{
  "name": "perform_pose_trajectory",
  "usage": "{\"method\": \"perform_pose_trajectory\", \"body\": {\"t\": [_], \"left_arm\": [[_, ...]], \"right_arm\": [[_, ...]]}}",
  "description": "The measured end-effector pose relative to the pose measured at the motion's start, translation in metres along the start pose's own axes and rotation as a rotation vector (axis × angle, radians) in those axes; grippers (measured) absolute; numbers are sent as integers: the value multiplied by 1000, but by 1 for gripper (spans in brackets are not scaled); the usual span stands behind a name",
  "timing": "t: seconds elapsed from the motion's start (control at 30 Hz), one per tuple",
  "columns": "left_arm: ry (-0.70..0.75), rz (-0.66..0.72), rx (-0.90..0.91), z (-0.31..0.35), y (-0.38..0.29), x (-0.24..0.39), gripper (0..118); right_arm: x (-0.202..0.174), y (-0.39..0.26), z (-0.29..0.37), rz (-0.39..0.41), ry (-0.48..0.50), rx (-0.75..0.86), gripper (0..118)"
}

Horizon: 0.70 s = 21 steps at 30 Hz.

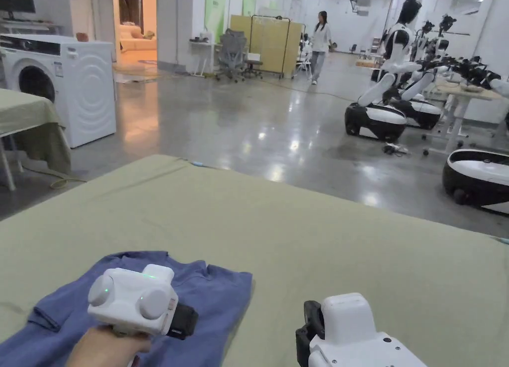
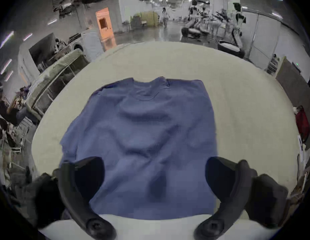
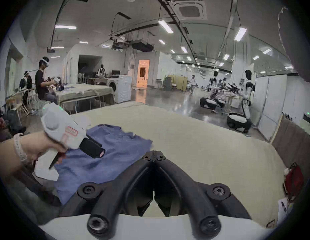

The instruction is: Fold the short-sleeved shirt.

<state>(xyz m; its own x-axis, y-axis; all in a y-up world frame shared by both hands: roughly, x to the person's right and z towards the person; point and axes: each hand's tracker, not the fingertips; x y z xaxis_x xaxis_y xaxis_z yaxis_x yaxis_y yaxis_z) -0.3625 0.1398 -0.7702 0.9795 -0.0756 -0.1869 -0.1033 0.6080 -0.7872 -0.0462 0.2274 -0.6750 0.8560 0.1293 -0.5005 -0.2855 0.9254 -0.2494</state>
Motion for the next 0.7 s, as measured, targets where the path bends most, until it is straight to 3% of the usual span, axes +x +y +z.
{"method": "perform_pose_trajectory", "body": {"t": [0.3,0.33,0.37,0.43,0.47,0.63,0.7], "left_arm": [[22,124,-129,-128,-2,11,116],[-31,165,-131,-129,-3,4,113],[-36,196,-91,-119,-1,-1,95],[16,173,22,-104,-2,-2,11],[29,167,43,-102,-1,-2,0],[28,152,37,-89,0,2,0],[-133,237,107,-63,7,12,0]], "right_arm": [[27,-36,-37,-22,-54,-139,3],[29,-37,-37,-21,-58,-144,3],[29,-39,-35,-19,-60,-148,3],[32,-42,-32,-17,-67,-152,3],[34,-43,-30,-20,-68,-152,3],[44,-43,-11,-62,-76,-155,3],[51,-45,-1,-68,-89,-146,3]]}}
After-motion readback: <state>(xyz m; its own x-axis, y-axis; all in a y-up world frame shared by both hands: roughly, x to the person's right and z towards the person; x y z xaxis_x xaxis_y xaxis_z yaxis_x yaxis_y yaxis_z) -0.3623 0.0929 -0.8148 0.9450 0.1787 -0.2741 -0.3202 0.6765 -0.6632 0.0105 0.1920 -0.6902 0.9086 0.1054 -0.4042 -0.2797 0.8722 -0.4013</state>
